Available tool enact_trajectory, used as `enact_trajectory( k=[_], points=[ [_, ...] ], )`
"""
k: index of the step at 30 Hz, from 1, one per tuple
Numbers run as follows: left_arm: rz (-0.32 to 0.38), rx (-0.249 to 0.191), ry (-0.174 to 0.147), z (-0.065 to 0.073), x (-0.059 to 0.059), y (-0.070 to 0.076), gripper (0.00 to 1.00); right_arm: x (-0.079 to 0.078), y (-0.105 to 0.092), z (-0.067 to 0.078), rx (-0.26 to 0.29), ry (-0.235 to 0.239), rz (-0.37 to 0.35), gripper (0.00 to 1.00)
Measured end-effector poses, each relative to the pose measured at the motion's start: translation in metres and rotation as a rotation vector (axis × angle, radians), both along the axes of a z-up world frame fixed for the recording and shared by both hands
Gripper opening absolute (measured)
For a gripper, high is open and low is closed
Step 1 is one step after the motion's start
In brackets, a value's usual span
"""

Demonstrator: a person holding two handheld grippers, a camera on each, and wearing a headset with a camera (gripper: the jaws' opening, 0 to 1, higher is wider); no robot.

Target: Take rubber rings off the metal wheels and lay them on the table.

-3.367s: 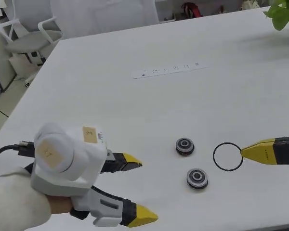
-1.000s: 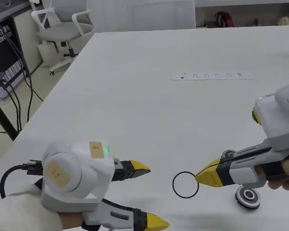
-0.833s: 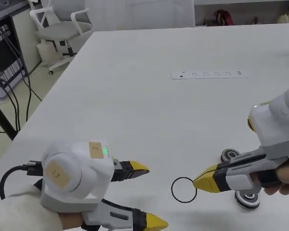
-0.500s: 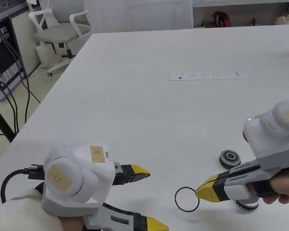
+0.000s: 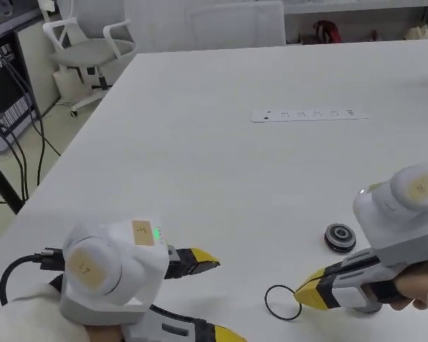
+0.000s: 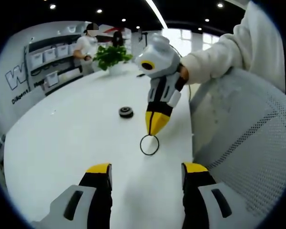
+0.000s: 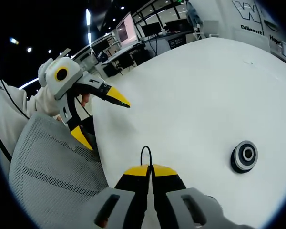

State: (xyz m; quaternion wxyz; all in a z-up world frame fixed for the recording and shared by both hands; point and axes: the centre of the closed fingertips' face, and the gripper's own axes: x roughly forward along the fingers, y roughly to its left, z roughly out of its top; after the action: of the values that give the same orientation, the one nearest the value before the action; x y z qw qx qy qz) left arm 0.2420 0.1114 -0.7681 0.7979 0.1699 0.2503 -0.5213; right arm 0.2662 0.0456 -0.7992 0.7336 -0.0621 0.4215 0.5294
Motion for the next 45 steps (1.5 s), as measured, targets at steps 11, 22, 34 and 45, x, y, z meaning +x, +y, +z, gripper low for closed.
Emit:
enact_trajectory(
  k=[11, 22, 34, 45],
  points=[
    [0.002, 0.003, 0.002, -0.002, -0.003, 0.000, 0.60, 0.003, -0.004, -0.008, -0.048, -0.038, 0.015, 0.00],
    [0.005, 0.008, 0.009, -0.004, -0.005, 0.002, 0.60, 0.007, -0.004, -0.006, -0.044, -0.054, 0.010, 0.03],
    [0.004, 0.013, 0.009, -0.005, -0.006, 0.001, 0.59, 0.016, -0.007, 0.005, -0.018, -0.071, -0.024, 0.08],
    [-0.012, 0.006, 0.010, -0.005, -0.009, -0.004, 0.60, 0.020, -0.005, 0.041, 0.071, -0.087, -0.080, 0.16]
  ],
)
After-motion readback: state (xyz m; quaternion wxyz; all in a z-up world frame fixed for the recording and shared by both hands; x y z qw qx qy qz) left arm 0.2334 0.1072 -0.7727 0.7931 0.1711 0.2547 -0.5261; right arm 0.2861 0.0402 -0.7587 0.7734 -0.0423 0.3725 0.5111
